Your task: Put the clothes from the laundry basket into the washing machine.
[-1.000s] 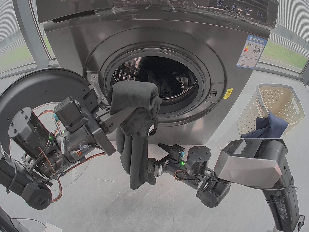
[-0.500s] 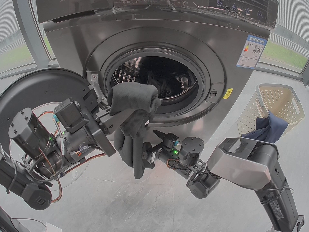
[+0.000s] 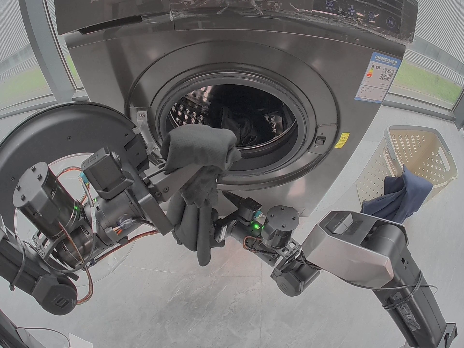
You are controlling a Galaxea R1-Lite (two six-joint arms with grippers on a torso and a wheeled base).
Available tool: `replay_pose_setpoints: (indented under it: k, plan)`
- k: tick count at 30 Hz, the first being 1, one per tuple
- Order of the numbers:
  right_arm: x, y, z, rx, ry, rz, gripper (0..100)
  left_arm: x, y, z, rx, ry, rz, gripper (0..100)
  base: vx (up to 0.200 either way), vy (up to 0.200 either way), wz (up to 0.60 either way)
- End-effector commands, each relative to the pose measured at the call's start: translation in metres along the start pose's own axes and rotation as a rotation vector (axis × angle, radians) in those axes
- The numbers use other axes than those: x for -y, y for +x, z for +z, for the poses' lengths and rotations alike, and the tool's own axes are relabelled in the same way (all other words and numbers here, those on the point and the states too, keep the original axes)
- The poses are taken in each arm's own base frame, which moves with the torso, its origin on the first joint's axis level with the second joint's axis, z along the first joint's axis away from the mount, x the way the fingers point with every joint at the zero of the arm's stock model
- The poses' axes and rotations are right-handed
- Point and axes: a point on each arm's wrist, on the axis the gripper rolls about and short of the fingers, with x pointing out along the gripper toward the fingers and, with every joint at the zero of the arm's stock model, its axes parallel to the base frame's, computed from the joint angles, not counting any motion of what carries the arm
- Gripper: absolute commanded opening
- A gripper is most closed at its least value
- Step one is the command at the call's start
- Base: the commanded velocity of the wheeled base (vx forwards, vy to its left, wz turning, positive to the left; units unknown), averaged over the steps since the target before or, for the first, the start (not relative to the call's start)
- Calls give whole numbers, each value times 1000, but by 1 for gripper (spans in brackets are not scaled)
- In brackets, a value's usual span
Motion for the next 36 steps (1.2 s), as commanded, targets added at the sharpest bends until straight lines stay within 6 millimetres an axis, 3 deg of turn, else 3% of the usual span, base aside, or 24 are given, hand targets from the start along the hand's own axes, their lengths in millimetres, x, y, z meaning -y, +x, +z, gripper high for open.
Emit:
replay_pose_setpoints:
  k: [1, 5, 13, 23, 24, 29, 36]
  plan:
    - [4, -16, -5, -60, 6, -13, 100, -4, 0, 2, 8, 7, 15, 0, 0, 0, 0]
    - [3, -23, 2, -76, 8, 4, 100, -6, 0, 3, 11, 10, 20, 0, 0, 0, 0]
    - [-11, -19, 7, -66, 17, 105, 100, -7, -1, 4, 13, 13, 26, 0, 0, 0, 0]
    - [-21, 5, 3, 23, 14, 140, 100, -7, -1, 3, 11, 12, 24, 0, 0, 0, 0]
    - [-21, 6, 2, 29, 13, 140, 0, -7, -1, 3, 9, 10, 25, 0, 0, 0, 0]
    - [-18, 9, 10, 55, 9, 111, 0, -7, -1, 2, 7, 10, 25, 0, 0, 0, 0]
    - [26, -8, 53, 82, -6, -43, 0, -7, -2, 2, 5, 9, 27, 0, 0, 0, 0]
